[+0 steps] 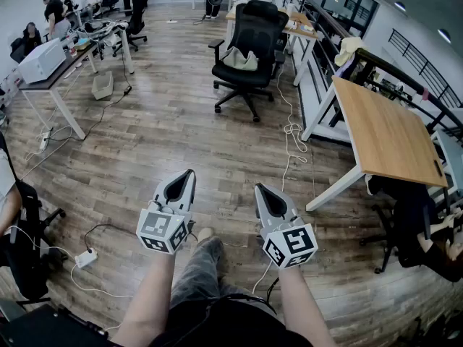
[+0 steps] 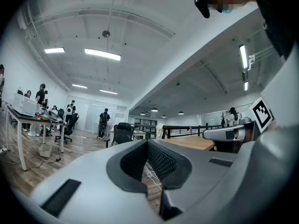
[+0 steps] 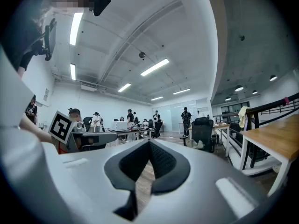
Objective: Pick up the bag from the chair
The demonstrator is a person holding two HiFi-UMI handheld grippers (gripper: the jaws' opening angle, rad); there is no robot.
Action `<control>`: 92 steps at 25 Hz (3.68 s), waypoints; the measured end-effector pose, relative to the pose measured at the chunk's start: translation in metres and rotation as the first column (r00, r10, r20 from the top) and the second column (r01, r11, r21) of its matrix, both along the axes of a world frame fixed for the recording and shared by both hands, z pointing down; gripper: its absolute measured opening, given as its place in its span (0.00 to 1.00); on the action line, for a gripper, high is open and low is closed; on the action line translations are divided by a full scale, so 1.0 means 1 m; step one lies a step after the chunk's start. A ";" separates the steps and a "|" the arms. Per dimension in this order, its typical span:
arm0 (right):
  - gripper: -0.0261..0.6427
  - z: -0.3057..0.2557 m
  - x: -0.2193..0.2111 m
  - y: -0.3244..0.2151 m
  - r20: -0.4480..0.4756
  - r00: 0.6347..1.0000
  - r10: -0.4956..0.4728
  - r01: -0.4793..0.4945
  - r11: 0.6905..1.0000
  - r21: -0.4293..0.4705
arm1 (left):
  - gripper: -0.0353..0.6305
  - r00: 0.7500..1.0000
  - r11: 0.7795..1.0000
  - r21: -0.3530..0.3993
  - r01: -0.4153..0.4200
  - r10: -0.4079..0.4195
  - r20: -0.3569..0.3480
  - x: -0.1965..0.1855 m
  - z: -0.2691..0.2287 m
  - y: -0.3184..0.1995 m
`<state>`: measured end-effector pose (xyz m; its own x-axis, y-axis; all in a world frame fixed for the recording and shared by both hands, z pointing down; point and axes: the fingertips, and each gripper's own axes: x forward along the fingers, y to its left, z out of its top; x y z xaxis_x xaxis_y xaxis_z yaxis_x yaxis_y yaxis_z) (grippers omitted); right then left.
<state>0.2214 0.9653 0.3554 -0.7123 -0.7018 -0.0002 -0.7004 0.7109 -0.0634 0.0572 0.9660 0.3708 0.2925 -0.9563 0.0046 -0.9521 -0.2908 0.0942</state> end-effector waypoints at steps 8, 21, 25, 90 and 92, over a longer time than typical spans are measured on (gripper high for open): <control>0.05 0.012 -0.015 -0.080 -0.014 1.000 0.025 -0.026 0.999 -0.020 | 0.05 1.000 1.000 0.001 0.003 -0.003 -0.010 -0.018 0.008 -0.080; 0.05 0.013 -0.076 -0.230 0.011 0.997 0.074 -0.073 0.997 -0.037 | 0.05 0.999 1.000 -0.014 -0.015 0.014 -0.047 -0.085 0.016 -0.233; 0.05 0.011 -0.087 -0.265 0.055 0.991 0.120 -0.118 0.992 -0.050 | 0.05 0.998 0.999 -0.010 -0.043 0.042 -0.038 -0.101 0.013 -0.266; 0.05 0.029 -0.141 -0.800 0.028 0.986 0.162 -0.158 0.982 -0.105 | 0.05 0.991 0.993 -0.033 -0.115 0.112 -0.067 -0.146 0.011 -0.825; 0.05 0.030 -0.149 -0.818 0.030 0.985 0.170 -0.165 0.980 -0.112 | 0.05 0.991 0.992 -0.039 -0.122 0.119 -0.067 -0.154 0.013 -0.842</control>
